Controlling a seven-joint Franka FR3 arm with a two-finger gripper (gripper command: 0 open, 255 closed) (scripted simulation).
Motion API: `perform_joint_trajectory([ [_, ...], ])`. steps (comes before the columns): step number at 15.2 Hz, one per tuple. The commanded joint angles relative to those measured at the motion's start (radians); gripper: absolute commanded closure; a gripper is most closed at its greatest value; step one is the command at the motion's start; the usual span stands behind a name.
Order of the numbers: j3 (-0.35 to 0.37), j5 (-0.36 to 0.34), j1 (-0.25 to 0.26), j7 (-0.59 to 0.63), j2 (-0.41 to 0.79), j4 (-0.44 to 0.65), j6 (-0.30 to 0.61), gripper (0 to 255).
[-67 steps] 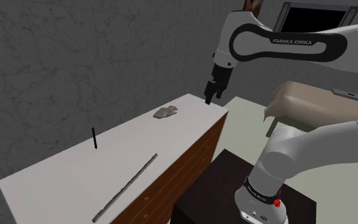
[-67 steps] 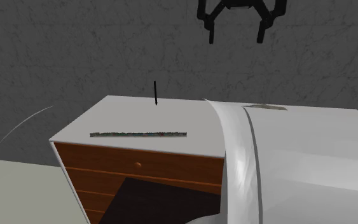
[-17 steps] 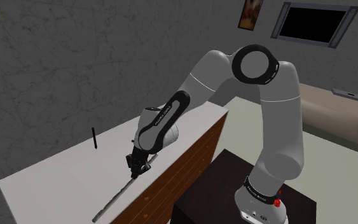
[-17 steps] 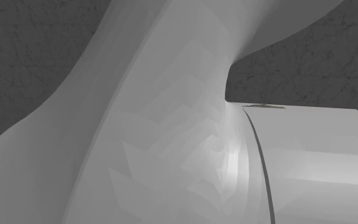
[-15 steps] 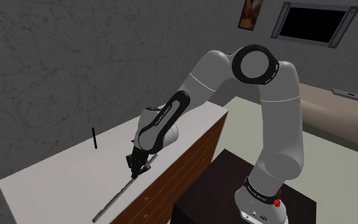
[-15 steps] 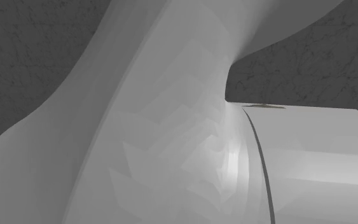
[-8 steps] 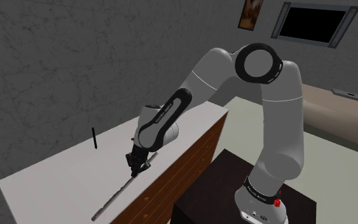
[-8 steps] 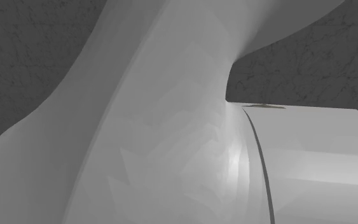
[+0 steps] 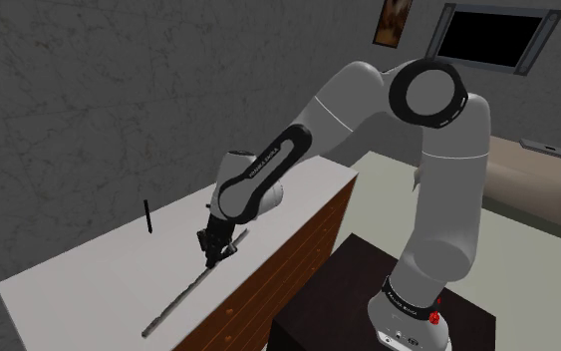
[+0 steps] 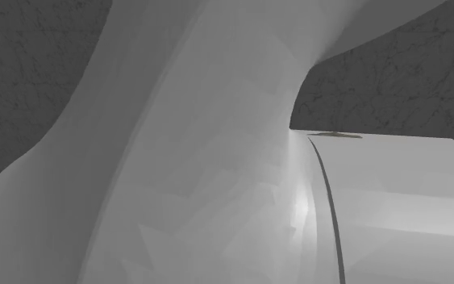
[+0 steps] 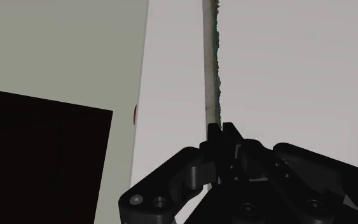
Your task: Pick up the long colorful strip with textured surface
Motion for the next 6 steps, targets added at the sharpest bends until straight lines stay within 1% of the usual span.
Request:
perform_joint_trajectory([
  [1, 0.002, 0.001, -0.003, 0.005, -0.024, 0.004, -0.027, 255],
  [4, 0.007, 0.007, -0.008, 0.01, -0.063, 0.004, -0.065, 255],
  [6, 0.007, 0.008, -0.008, 0.01, -0.064, 0.004, -0.067, 255],
])
